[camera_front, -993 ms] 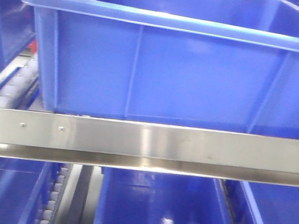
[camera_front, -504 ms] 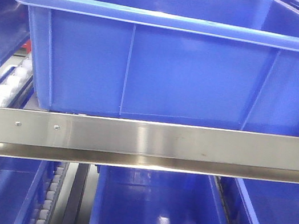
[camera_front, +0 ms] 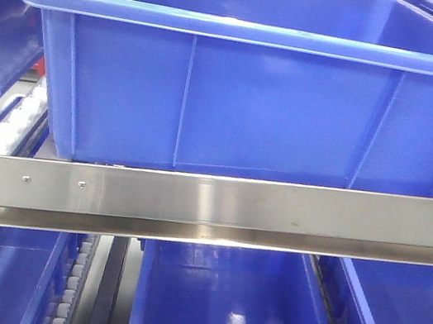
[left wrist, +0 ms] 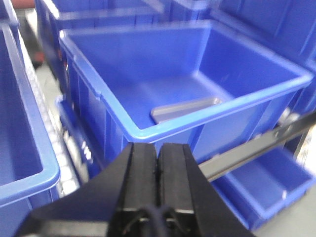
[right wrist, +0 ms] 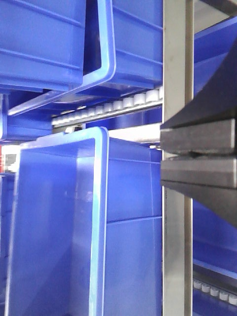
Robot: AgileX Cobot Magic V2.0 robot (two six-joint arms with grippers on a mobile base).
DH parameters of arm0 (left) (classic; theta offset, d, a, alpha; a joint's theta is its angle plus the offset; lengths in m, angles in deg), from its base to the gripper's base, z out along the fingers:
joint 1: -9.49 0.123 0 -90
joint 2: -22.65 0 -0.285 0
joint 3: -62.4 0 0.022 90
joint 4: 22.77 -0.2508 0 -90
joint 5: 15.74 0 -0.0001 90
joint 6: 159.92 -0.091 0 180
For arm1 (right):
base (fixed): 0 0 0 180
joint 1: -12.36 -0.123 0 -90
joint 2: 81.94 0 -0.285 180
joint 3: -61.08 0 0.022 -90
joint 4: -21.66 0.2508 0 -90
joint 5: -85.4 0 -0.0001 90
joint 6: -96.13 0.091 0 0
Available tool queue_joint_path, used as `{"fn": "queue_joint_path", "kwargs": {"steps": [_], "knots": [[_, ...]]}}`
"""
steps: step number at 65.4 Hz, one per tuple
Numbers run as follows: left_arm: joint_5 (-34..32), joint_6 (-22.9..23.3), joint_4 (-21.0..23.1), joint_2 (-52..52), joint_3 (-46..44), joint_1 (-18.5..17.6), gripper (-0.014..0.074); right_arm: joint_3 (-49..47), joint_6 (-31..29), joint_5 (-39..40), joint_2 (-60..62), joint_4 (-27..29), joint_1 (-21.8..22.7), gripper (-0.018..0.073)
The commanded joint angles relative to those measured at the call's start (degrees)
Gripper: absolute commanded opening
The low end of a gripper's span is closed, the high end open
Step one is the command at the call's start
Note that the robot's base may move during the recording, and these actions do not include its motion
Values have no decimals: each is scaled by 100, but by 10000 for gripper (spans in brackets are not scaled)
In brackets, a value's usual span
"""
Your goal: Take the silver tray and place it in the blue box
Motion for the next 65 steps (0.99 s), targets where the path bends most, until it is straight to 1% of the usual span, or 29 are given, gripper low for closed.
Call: {"fn": "queue_joint_path", "kwargs": {"steps": [1,39,41,43,45,47,49,51,54,57,58,62,65], "knots": [[-544,31,9,-13,-64,-23,-105,-76,-63,562,-64,-127,-5,56],[-544,31,34,-13,19,-23,-105,-31,-63,548,-64,-127,-5,56],[-544,19,64,-24,35,-23,-105,-31,-63,548,-64,-127,-5,56],[-514,-37,227,-23,58,2,-105,-31,-63,548,-64,-127,-5,56],[-454,-284,448,-26,58,54,-105,-31,-63,548,-64,-127,-5,56],[-444,-640,683,-37,80,160,-105,-31,-63,548,-64,-127,-5,56],[-458,-1003,958,-66,106,323,-105,-31,-63,548,-64,-127,-5,56],[-470,-1262,1244,-92,175,538,-105,-31,-63,553,-64,-127,-5,56],[-601,-1717,1676,-206,315,958,-105,-31,-63,553,-64,-127,-5,56],[-821,-2094,1985,-357,546,1376,-105,-31,-63,553,-64,-127,-5,56],[-897,-2154,2100,-401,614,1563,-105,-31,-63,553,-64,-127,-5,56],[-1269,-2404,2471,-677,991,2120,-105,-31,-63,553,-64,-127,-5,56],[-1509,-2531,2633,-895,1318,2579,-105,-31,-63,553,-64,-127,-5,56]]}}
